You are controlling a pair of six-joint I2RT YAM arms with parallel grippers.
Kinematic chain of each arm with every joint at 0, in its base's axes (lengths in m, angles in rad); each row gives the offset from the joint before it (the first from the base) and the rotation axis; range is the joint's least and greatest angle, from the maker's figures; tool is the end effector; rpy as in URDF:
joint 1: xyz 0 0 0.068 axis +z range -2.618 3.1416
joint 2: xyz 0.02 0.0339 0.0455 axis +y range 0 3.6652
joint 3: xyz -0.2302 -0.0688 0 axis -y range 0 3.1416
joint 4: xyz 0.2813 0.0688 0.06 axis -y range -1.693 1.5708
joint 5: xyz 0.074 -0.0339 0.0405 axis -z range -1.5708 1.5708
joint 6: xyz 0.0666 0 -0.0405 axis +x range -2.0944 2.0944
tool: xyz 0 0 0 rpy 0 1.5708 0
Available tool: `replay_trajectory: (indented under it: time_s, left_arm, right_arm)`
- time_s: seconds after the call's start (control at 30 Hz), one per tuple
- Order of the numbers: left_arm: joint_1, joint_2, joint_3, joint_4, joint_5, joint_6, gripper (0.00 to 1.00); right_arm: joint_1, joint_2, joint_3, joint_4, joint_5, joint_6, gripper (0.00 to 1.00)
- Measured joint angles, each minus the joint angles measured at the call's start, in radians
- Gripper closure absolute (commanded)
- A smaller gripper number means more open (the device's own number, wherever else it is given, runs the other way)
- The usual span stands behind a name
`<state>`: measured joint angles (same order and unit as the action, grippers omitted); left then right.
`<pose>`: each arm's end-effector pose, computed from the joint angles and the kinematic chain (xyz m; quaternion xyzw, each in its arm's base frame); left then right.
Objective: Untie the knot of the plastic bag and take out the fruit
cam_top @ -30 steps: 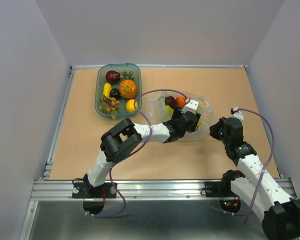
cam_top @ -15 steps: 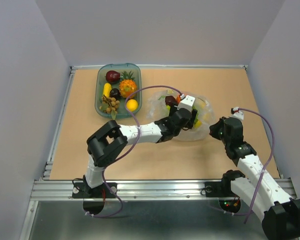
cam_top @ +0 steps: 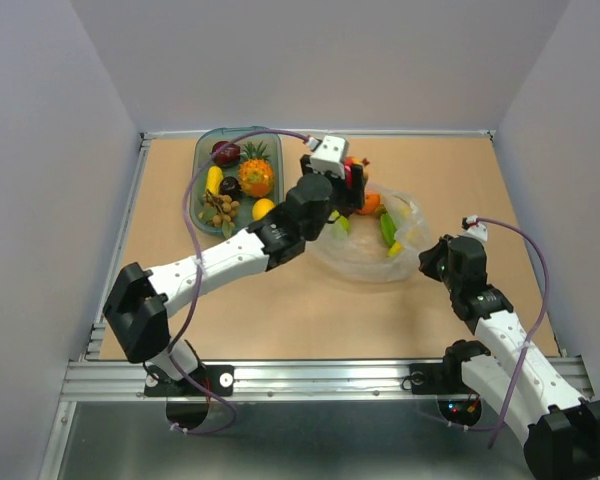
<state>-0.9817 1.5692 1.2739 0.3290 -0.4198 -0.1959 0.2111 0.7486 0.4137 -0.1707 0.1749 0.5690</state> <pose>0.2676 -0.3516 0.3238 0.1219 0.6854 -0.2701 0.6652 0.2555 0.0429 0.1668 0.1964 0.8366 0.1227 0.4964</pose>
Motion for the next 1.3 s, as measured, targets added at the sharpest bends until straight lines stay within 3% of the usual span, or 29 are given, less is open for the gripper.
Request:
replay_trajectory:
  time_s: [0.13, 0.23, 0.43, 0.7, 0.8, 0.93, 1.07, 1.13, 1.3]
  left_arm:
    - [0.119, -0.089, 0.000, -0.032, -0.003, 0.006, 0.92]
    - [0.282, -0.133, 0.000, -0.054, -0.023, 0.005, 0.91]
    - [0.518, -0.117, -0.016, -0.103, -0.042, -0.042, 0.82]
    - [0.555, -0.069, -0.153, -0.201, -0.024, -0.120, 0.69]
    - [0.558, -0.069, -0.204, -0.232, -0.016, -0.139, 0.52]
    - [0.563, -0.069, -0.229, -0.264, -0.006, -0.158, 0.21]
    - [0.565, -0.069, -0.230, -0.268, -0.001, -0.167, 0.07]
    - [0.565, -0.069, -0.230, -0.270, 0.000, -0.173, 0.02]
    - [0.565, -0.075, -0.230, -0.278, -0.002, -0.174, 0.01]
  right_arm:
    - [0.007, -0.004, -0.005, 0.000, 0.000, 0.000, 0.99]
    - [0.019, -0.004, -0.005, 0.000, 0.000, 0.000, 0.99]
    - [0.031, -0.015, -0.005, 0.000, 0.001, 0.000, 0.99]
    - [0.039, -0.018, -0.005, 0.000, 0.001, 0.000, 1.00]
    - [0.039, -0.018, -0.005, 0.000, 0.001, 0.000, 1.00]
    - [0.039, -0.018, -0.005, 0.000, 0.001, 0.000, 0.99]
    - [0.039, -0.018, -0.005, 0.000, 0.001, 0.000, 0.99]
    - [0.039, -0.018, -0.005, 0.000, 0.001, 0.000, 1.00]
    - [0.039, -0.019, -0.005, 0.000, 0.001, 0.000, 1.00]
